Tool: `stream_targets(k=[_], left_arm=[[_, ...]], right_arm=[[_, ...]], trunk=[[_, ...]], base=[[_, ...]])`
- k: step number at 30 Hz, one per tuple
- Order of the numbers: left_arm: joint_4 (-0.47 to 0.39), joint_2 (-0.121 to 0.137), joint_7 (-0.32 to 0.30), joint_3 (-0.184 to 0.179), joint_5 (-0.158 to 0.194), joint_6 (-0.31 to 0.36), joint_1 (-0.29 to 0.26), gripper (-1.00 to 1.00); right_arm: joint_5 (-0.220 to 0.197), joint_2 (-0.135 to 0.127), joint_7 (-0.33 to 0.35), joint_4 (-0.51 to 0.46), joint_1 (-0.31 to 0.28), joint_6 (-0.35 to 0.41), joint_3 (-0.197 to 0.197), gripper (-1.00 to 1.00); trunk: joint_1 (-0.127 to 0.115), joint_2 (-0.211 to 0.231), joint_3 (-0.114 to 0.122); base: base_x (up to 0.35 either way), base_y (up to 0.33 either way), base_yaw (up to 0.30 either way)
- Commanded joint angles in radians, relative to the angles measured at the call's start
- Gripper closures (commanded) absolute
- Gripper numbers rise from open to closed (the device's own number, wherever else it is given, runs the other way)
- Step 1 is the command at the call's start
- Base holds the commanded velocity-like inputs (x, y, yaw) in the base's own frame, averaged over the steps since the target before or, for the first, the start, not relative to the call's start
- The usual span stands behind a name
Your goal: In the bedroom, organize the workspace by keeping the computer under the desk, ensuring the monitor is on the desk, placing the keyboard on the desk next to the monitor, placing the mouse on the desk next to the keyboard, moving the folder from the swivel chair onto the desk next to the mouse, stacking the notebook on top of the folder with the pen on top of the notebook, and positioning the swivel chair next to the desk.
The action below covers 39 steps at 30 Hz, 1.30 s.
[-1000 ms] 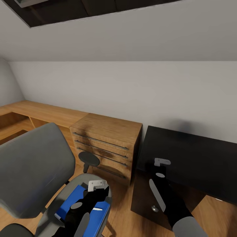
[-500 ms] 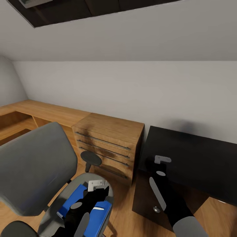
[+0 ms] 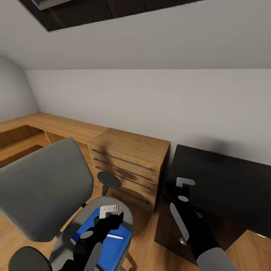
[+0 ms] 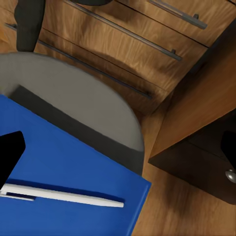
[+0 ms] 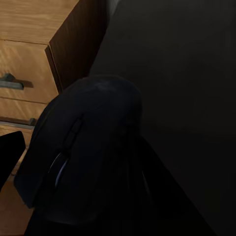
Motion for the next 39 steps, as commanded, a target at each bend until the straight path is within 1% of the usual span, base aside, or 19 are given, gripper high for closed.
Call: stream_targets(k=[1,4,7,11,26,34,39], left_arm=[[-0.001,0.0,0.009,-0.001,0.011,0.003,-0.001,-1.0],[-0.001,-0.001,0.01,-0.001,0.01,0.003,-0.001,-1.0],[-0.005,0.005,0.011,-0.001,0.011,0.003,-0.001,-1.0],[-0.008,0.008,0.011,-0.001,0.011,0.003,-0.001,-1.0],[-0.01,0.011,0.011,-0.002,0.01,0.003,-0.001,-1.0],[-0.01,0.011,0.01,-0.001,0.012,0.003,-0.001,-1.0],[-0.01,0.011,0.009,-0.001,0.012,0.003,-0.001,-1.0]], right_arm=[[-0.008,0.0,-0.007,-0.001,-0.001,0.002,0.002,1.0],[-0.007,0.0,-0.007,0.01,-0.005,0.001,0.001,1.0],[-0.007,-0.008,-0.008,0.019,-0.008,-0.011,0.001,1.0],[-0.007,-0.012,-0.01,0.022,-0.009,-0.028,0.002,1.0],[-0.008,-0.013,-0.011,0.023,-0.009,-0.033,0.003,1.0],[-0.009,-0.013,-0.009,0.023,-0.009,-0.033,0.003,1.0],[-0.009,-0.013,-0.009,0.024,-0.009,-0.033,0.003,1.0]], trunk=[[0.0,-0.001,-0.001],[0.0,-0.001,-0.001],[0.0,-0.001,-0.001],[0.0,-0.001,-0.001],[0.0,-0.001,-0.001],[0.0,-0.001,-0.001],[0.0,-0.001,-0.001]], base=[[0.0,0.0,0.0],[0.0,0.0,0.0],[0.0,0.0,0.0],[0.0,0.0,0.0],[0.0,-0.004,0.0],[0.059,-0.166,0.0],[0.015,-0.036,0.0]])
